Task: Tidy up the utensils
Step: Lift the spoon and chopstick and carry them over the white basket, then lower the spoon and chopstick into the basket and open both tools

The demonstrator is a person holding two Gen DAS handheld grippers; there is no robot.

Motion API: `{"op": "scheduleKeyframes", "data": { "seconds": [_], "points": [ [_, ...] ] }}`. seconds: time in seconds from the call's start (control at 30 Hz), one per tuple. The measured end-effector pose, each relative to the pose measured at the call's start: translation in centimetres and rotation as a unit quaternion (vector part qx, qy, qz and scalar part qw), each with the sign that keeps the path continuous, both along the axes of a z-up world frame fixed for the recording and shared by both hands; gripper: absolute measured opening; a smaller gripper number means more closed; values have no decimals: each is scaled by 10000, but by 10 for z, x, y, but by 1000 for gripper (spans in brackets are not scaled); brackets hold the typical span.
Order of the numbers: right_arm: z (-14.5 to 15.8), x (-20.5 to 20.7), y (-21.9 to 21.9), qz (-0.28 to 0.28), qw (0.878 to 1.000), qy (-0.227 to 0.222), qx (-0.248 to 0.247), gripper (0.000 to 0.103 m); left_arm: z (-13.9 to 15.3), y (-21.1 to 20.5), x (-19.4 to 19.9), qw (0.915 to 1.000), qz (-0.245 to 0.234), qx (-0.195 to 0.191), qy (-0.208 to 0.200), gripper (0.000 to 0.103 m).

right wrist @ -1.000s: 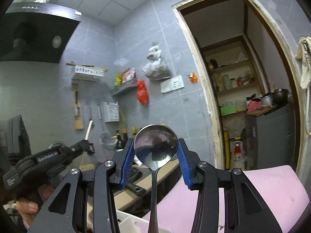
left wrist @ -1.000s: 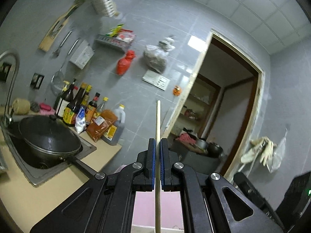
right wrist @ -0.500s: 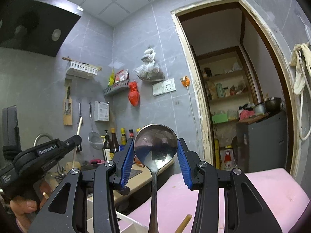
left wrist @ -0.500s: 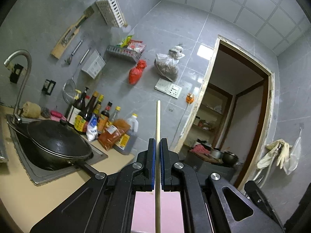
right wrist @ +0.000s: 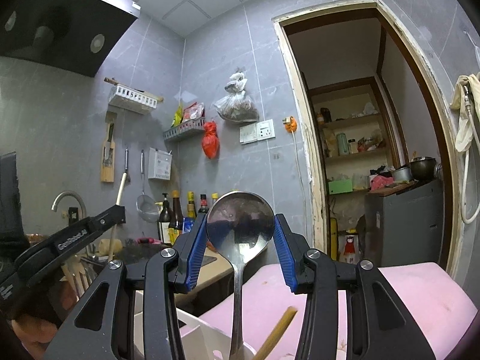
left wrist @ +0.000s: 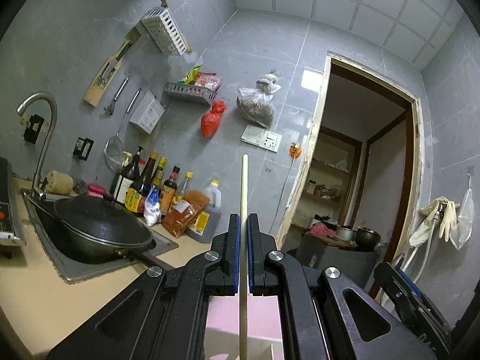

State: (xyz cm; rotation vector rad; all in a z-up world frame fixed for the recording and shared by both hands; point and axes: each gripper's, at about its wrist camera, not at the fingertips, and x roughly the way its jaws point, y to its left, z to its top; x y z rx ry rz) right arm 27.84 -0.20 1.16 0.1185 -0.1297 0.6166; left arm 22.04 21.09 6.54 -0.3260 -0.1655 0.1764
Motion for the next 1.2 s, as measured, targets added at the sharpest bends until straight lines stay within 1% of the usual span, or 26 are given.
{"op": "scheduleKeyframes", "data": {
  "seconds": [0.07,0.2,0.37,0.53,0.63,0.77,1.0,1.1,1.2],
  "points": [
    [-2,1,1,25,10000,53,-12,41,-1,-2,-1,10000,14,27,0,2],
    [-5,2,3,64,9999,107,-48,41,-8,-8,2,9997,-87,206,126,3],
    [-6,1,2,89,9999,111,-24,42,-12,-7,-1,9996,-170,128,195,3],
    [-5,0,2,111,9998,150,-33,42,-13,-9,-7,9988,-257,240,328,3],
    [-5,2,3,119,9998,156,-20,42,-14,-8,-7,9979,-377,256,457,3],
    [-5,1,4,142,9997,179,-14,42,-17,-8,-5,9971,-408,250,592,3],
    [-5,1,6,118,9998,170,-46,42,-19,-12,-10,9967,-441,331,590,3],
    [-5,0,6,140,9998,154,-31,42,-19,-9,-10,9963,-530,275,611,3],
    [-4,0,5,146,9998,132,-10,43,-19,-3,-10,9954,-705,125,639,3]
  ]
}}
